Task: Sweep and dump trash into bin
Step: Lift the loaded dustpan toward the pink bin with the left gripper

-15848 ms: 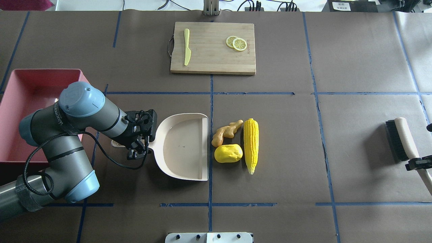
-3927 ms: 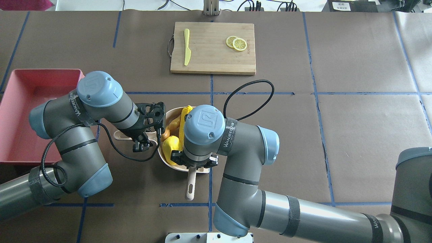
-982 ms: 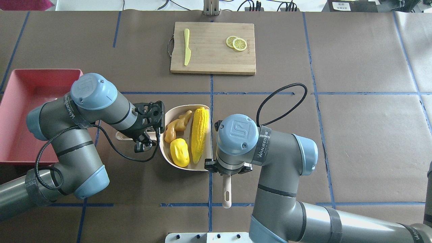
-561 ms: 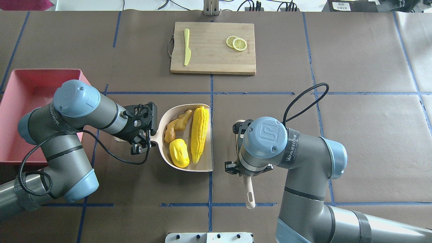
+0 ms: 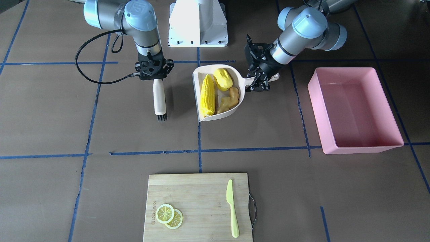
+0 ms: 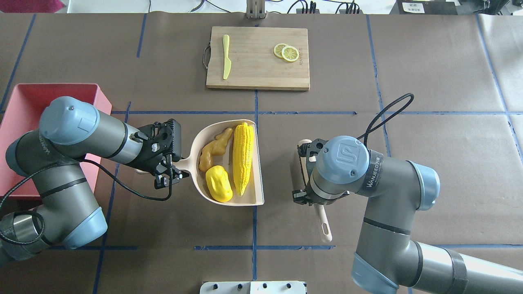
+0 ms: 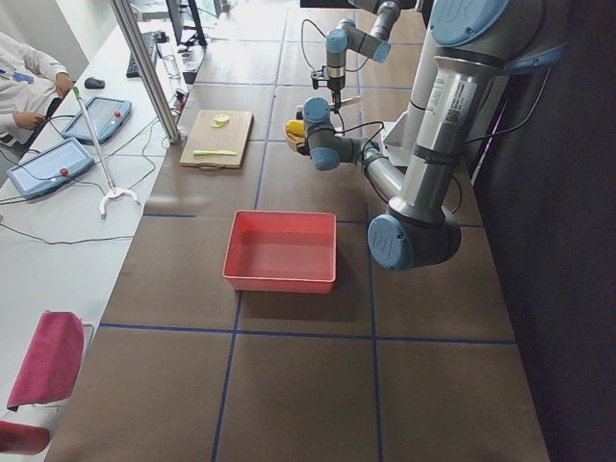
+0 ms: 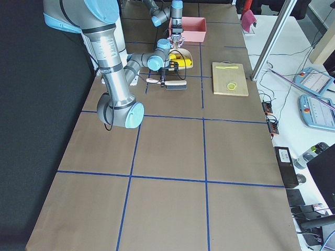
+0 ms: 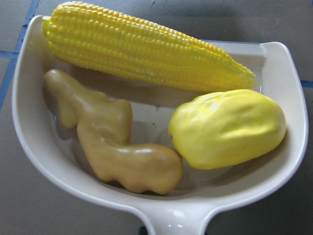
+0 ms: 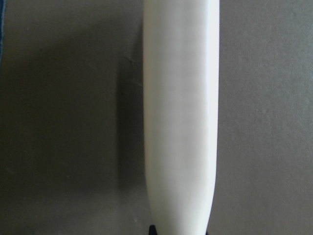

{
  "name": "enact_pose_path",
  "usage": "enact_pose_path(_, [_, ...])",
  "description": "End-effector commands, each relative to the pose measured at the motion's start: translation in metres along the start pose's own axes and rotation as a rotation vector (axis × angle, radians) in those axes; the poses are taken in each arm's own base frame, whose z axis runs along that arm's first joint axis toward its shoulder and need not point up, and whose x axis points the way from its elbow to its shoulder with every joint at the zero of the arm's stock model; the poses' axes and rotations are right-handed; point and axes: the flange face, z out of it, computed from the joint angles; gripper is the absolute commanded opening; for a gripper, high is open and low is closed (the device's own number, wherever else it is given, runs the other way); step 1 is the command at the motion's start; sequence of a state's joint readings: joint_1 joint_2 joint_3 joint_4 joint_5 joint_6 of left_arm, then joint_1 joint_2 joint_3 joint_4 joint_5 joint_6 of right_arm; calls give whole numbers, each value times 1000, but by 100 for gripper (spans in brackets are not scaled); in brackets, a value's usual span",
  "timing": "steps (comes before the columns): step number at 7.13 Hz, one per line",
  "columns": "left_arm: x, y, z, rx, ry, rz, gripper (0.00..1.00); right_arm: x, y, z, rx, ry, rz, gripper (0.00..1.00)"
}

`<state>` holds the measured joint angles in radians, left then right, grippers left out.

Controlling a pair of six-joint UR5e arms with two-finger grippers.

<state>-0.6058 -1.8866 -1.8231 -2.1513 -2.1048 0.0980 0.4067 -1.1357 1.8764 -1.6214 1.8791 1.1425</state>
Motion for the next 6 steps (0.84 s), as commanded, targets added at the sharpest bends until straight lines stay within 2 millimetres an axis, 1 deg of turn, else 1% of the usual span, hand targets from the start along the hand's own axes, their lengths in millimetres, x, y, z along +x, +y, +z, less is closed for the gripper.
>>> enact_pose_path(1, [-2, 5, -30, 25, -19, -43, 0, 18, -4, 5, 15, -9, 3, 0])
enact_pose_path(2, [-9, 16, -49, 28, -31, -57, 0, 20, -7, 4, 20, -8, 17, 0])
enact_pose_path(3, [-25, 38, -77, 26, -21, -94, 0, 21, -7, 6, 18, -4, 20, 0])
enact_pose_path(5, [-49, 90, -125, 34, -27, -149, 0, 24, -6, 9, 14, 3, 24, 0])
enact_pose_path(6, [-54, 123, -145, 53, -59, -156, 0, 24, -6, 9, 14, 3, 23, 0])
